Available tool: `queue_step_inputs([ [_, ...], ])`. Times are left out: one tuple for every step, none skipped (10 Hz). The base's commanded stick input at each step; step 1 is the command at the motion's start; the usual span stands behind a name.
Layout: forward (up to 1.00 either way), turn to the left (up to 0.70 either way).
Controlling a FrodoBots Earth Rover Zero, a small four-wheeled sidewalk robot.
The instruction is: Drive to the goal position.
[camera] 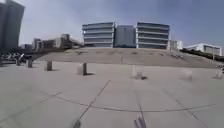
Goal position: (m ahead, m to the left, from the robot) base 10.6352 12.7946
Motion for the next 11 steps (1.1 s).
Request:
queue_step_inputs([
  [1.00, 0.00],
  [1.00, 0.00],
  [1.00, 0.00],
  [1.00, 0.00],
  [1.00, 0.00],
  [1.00, 0.00],
  [1.00, 0.00],
  [1.00, 0.00],
  [1.00, -0.08],
  [1.00, -0.32],
  [1.00, -0.40],
])
